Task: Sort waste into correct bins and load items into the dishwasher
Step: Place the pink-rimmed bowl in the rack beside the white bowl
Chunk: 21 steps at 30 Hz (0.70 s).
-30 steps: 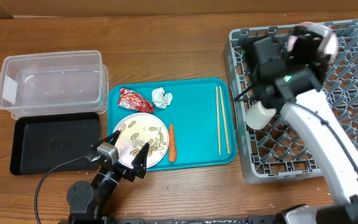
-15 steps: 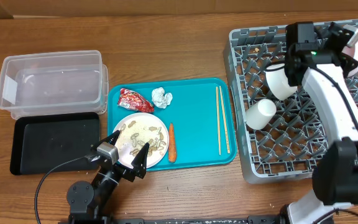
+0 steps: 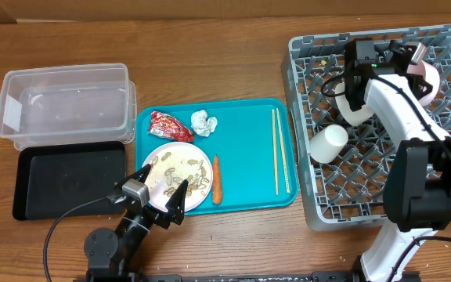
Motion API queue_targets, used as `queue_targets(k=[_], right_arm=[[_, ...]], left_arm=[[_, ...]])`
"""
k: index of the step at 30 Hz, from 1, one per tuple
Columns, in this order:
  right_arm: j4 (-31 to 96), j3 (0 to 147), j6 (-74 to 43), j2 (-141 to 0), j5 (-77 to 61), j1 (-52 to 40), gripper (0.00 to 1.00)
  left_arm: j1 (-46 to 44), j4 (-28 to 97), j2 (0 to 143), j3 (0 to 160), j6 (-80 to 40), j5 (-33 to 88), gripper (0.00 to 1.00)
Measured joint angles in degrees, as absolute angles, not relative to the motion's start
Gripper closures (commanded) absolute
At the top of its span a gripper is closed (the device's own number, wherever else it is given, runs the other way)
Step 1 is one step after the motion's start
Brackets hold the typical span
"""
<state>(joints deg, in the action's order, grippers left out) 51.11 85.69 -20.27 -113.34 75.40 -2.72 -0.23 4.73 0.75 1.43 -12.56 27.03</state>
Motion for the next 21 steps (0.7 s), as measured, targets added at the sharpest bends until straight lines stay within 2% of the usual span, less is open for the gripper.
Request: queue_targets(k=[12, 13, 15, 17, 21], right_arm=[[53.74, 85.17, -19.38, -113.65, 76.29, -8.4, 0.95], [54.3, 85.06, -19.4, -113.65, 76.2, -8.4, 0.89], [55.75, 84.97, -19.7, -113.65, 75.16, -8.56, 0.68], [56.97, 84.88, -19.68, -113.65, 73.93, -9.1, 0.55], [57.84, 84.73, -19.31, -113.54, 70.67, -11.11, 0.48]], left_arm=[[-0.23, 4.71, 0.75, 1.43, -12.58, 27.03, 0.0], [-0.23, 4.71, 0.75, 1.43, -12.58, 27.03, 0.0], [-0.23, 4.71, 0.75, 1.43, -12.56, 27.03, 0.0], [-0.23, 4.71, 0.75, 1.43, -12.56, 27.03, 0.0], [-0.23, 4.73, 0.75, 1.43, -12.58, 27.05, 0.0]])
